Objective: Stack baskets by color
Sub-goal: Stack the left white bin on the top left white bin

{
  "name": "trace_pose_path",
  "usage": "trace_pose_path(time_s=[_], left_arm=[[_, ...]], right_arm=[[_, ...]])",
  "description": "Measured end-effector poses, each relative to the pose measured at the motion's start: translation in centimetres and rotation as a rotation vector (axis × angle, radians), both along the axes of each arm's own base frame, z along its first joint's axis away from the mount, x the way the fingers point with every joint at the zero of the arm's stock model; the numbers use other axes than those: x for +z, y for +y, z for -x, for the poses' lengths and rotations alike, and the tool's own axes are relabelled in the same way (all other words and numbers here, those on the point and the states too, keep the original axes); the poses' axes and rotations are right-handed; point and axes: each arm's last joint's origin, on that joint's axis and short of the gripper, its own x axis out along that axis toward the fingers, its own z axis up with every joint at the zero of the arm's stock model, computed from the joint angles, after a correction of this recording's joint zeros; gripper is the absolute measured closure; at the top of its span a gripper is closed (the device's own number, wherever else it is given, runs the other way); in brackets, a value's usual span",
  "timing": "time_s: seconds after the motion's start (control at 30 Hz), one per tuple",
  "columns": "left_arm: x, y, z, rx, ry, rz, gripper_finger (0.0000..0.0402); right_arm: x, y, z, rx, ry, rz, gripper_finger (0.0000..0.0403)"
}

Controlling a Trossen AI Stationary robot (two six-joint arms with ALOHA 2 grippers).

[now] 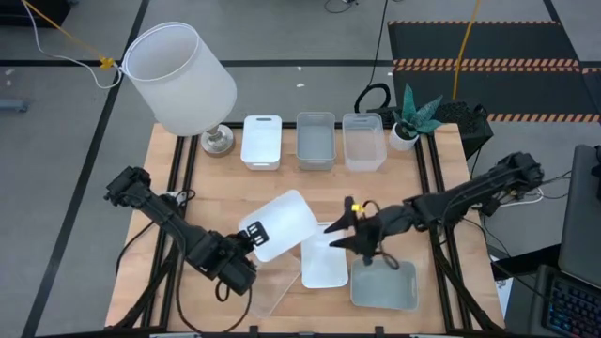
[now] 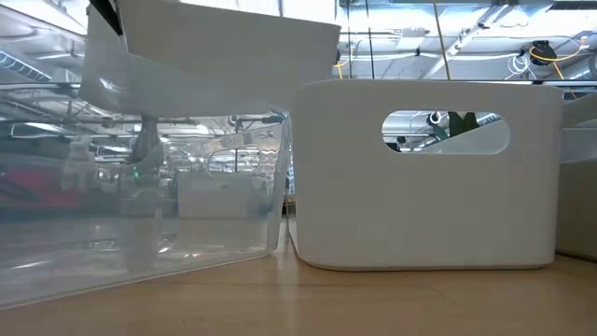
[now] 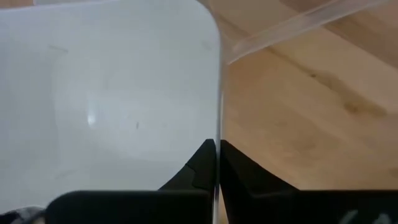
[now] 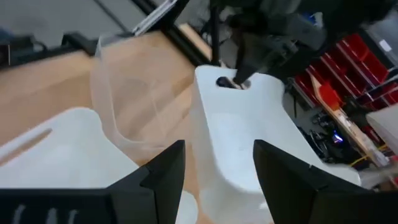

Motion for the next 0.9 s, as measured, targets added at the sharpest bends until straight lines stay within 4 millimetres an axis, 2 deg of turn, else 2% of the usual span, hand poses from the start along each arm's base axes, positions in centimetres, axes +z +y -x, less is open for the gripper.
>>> trace_pose_path(time_s=[0.23,0.4,0.53,0.77,0.9], left_arm=[[0.0,0.6,-0.9,-0.095,0.013,-0.006,0.0392],[0.0,0.8,-1.0,-0.109,0.034,0.006,0.0382],[0.0,0.7,-1.0,-0.109,0.031,0.010,0.0394],[0.0,0.6,-1.0,-0.109,0.019,0.014,0.0385],[0.0,0.6,-1.1,-0.103,0.008,0.005,0.0390]], right_arm=[[-1.0,1.4,-2.5,-0.081,0.065,0.153,0.0220],[-1.8,1.5,-3.3,-0.091,0.143,0.196,0.0220],[-2.4,1.1,-3.7,-0.098,0.173,0.205,0.0223],[-2.8,0.5,-3.8,-0.115,0.210,0.215,0.0262],[-2.9,0.2,-3.9,-0.122,0.216,0.220,0.0308]])
